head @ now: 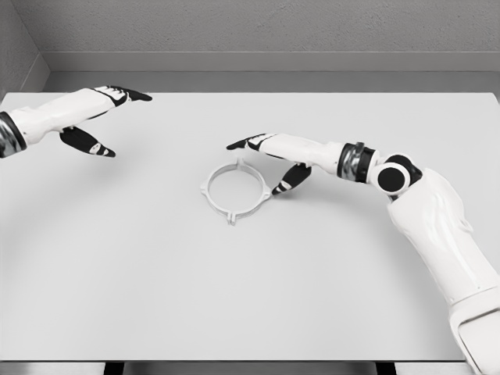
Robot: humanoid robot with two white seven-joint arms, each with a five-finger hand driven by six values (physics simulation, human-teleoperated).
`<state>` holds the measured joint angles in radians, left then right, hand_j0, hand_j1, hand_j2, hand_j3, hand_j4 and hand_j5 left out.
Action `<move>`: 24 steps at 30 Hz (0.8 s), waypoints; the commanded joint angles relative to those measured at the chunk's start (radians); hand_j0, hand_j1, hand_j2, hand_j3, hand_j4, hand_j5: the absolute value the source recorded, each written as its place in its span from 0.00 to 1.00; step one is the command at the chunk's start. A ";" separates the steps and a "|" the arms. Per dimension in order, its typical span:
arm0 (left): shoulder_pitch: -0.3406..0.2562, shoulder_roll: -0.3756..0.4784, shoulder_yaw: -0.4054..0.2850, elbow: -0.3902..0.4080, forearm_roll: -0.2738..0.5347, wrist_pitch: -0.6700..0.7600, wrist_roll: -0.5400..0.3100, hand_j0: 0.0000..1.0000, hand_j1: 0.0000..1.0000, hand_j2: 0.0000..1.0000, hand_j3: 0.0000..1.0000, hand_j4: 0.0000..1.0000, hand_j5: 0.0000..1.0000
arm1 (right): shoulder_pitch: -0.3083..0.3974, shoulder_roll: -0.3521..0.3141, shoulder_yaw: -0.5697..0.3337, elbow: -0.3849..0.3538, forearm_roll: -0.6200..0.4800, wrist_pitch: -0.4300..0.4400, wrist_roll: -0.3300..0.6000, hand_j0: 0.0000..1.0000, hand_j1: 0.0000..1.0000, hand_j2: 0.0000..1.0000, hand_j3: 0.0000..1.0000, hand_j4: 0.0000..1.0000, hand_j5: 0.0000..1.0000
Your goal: Assemble PVC drainage pipe clamps
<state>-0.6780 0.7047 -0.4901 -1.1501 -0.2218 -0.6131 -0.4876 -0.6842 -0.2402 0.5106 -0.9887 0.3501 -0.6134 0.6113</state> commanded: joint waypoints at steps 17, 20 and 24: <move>0.002 0.003 0.021 0.001 0.012 0.002 0.001 1.00 1.00 1.00 1.00 1.00 1.00 | -0.006 0.005 0.006 0.030 -0.008 0.003 0.000 1.00 1.00 1.00 1.00 1.00 1.00; 0.002 0.003 0.021 0.003 0.012 0.002 0.001 1.00 1.00 1.00 1.00 1.00 1.00 | -0.009 0.005 0.006 0.030 -0.008 0.003 0.000 1.00 1.00 1.00 1.00 1.00 1.00; 0.002 0.003 0.021 0.004 0.012 0.002 0.001 1.00 1.00 1.00 1.00 1.00 1.00 | -0.009 0.005 0.006 0.028 -0.008 0.003 0.000 1.00 1.00 1.00 1.00 1.00 1.00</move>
<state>-0.6765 0.7064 -0.4704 -1.1462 -0.2174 -0.6131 -0.4869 -0.6934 -0.2346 0.5180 -0.9593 0.3502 -0.6135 0.6113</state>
